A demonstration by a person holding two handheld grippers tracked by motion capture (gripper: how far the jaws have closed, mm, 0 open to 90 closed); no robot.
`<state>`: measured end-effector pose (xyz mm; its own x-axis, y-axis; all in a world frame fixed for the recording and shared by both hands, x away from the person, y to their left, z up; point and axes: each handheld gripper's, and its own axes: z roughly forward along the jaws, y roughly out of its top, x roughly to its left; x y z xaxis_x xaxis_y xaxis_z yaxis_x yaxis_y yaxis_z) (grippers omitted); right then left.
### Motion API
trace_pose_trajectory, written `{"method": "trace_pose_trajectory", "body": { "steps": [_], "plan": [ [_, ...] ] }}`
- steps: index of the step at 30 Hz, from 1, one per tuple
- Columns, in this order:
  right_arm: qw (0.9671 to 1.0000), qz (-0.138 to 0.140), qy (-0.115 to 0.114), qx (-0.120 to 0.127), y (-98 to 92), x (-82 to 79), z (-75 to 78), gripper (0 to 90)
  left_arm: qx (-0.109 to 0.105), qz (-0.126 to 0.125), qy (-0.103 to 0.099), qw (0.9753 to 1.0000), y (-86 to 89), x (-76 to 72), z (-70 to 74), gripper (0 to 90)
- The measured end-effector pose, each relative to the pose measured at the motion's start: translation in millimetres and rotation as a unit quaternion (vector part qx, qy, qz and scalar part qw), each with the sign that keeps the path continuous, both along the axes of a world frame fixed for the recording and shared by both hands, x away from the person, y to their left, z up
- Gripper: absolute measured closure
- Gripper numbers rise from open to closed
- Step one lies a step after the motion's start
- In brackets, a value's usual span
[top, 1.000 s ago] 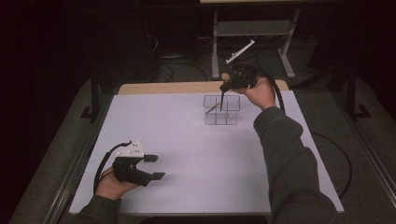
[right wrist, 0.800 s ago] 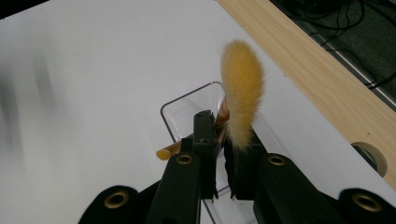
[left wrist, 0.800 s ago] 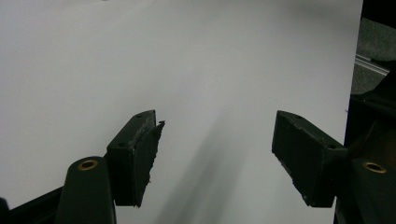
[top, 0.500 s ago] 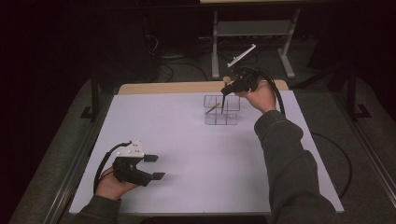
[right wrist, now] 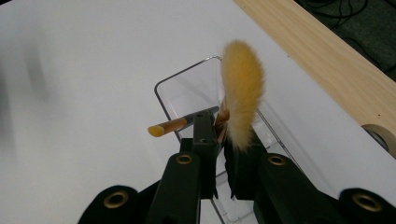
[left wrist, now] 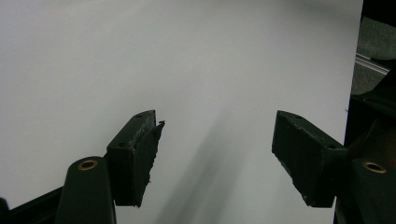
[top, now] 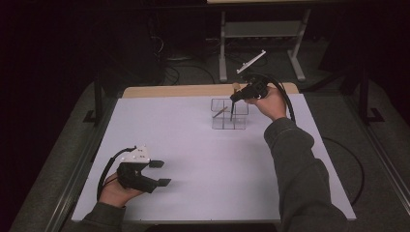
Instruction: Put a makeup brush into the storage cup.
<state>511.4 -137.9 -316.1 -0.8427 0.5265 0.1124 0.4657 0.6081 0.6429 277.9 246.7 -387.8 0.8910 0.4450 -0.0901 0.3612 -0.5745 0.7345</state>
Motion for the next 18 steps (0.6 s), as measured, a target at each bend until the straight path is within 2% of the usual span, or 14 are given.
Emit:
{"method": "trace_pose_trajectory", "body": {
  "steps": [18],
  "plan": [
    [1.0,-0.004,0.007,-0.005,2.9,-1.6,-9.6,82.1,0.0,-0.003,-0.002,1.0,0.0,0.2,0.2,30.7]
  ]
}}
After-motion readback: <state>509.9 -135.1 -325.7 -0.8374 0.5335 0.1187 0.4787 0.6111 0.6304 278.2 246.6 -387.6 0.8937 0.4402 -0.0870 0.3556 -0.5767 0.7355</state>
